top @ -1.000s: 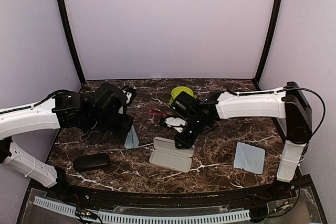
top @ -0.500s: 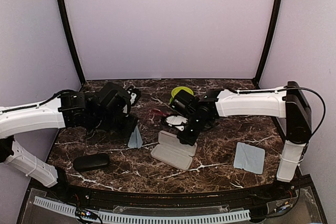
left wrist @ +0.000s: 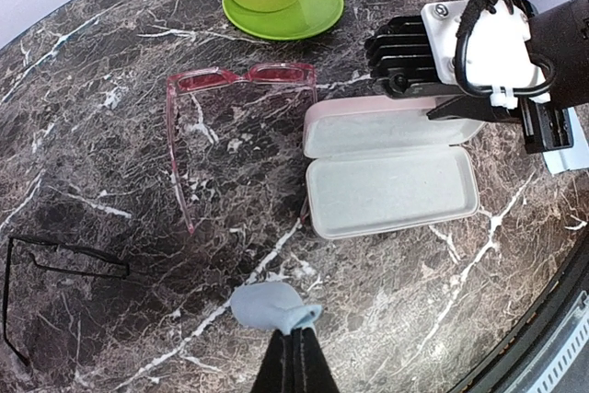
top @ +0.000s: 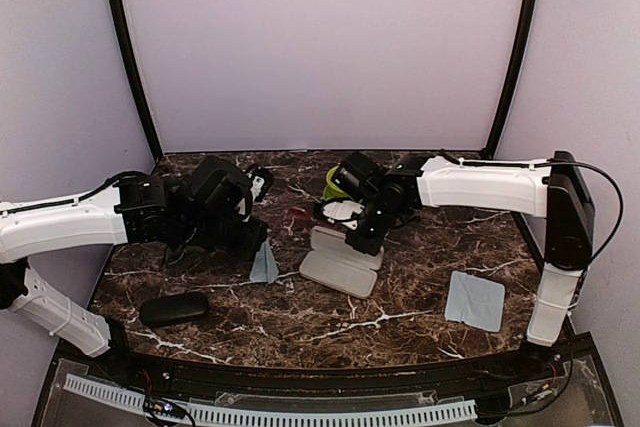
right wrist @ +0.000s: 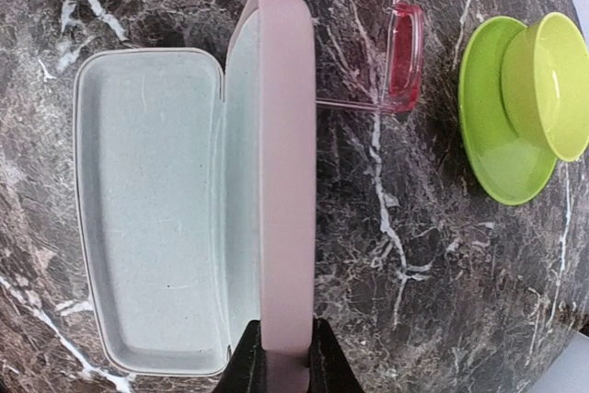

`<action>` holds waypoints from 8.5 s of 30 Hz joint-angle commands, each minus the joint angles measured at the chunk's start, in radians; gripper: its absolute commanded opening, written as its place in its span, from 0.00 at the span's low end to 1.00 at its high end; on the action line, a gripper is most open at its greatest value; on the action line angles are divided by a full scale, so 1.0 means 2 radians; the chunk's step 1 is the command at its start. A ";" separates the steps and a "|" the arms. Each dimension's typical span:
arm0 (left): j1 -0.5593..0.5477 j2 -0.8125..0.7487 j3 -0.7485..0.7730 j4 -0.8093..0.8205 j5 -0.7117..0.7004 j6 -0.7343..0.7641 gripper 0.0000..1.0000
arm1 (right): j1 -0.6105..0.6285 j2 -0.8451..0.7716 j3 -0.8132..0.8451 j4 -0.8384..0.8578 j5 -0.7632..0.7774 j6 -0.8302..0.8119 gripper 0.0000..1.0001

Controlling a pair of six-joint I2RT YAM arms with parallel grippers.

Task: Organize the sunglasses
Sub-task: Move the opened sunglasses case to the center of the board, then place the glasses cleaning cloth at the corner of the board, then pick up the glasses cleaning cloth from the corner of the board.

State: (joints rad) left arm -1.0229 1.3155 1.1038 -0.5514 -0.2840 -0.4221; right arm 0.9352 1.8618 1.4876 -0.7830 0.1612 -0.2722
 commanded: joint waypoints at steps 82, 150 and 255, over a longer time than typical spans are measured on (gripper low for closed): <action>-0.097 0.142 -0.031 0.106 0.169 0.026 0.55 | -0.025 -0.293 -0.263 0.156 -0.106 0.230 0.57; 0.180 -0.008 -0.159 0.184 0.210 -0.018 0.56 | 0.225 0.111 -0.026 0.073 -0.001 0.394 0.10; -0.048 0.079 -0.017 0.139 0.207 0.296 0.00 | 0.006 -0.305 -0.318 0.208 -0.274 0.345 0.00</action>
State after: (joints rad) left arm -1.1042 1.5356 1.0428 -0.1917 0.1551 0.2302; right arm 0.9382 1.3224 0.8528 -0.3672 -0.3641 0.4015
